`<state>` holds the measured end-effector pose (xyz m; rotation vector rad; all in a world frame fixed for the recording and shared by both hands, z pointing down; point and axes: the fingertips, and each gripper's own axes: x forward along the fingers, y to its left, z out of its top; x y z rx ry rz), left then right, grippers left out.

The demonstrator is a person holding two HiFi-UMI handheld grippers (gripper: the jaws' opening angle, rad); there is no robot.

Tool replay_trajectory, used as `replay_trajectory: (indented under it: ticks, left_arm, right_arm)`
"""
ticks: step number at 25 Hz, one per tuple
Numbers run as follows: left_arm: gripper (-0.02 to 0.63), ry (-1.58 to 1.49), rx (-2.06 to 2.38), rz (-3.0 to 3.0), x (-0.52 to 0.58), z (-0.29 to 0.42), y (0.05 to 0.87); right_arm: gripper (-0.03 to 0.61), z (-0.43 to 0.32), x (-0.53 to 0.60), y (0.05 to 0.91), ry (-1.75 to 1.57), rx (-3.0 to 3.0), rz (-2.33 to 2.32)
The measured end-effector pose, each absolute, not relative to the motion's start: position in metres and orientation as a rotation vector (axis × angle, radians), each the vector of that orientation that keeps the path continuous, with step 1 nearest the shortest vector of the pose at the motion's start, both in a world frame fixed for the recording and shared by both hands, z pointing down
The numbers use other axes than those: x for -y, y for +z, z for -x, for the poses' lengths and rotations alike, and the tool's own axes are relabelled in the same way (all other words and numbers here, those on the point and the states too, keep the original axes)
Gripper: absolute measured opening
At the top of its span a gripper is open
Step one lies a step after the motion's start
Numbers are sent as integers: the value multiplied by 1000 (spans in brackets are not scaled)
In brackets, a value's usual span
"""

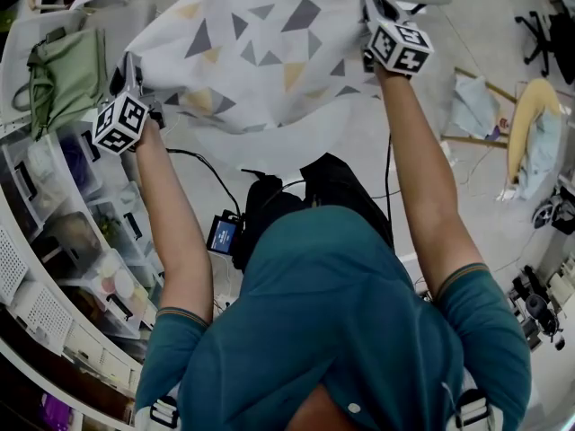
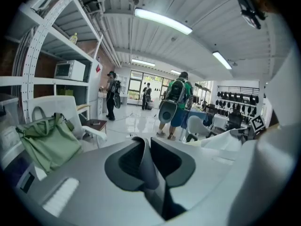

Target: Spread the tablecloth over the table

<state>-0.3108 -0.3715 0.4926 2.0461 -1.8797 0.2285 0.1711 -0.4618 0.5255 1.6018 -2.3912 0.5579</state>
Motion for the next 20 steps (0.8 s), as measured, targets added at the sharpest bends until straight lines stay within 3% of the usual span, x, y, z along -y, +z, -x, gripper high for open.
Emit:
replay_trajectory:
  ticks: [4,11,15,20]
  left_arm:
    - [42,412,1822,-1958,348,318,558]
    - [53,407,1801,-1815,316,346,600]
    - [41,352,1764,-1881,326,331,574]
    - [28,277,1756,-2084,366,301,485]
  right_arm:
    - [25,-180,431,584,647,2263,-1532]
    - [25,-207,398,621,750,2157,-1557]
    - [25,-194,406,601,746,2216,-1538]
    - [21,-155,449,521,602,2393,-1524]
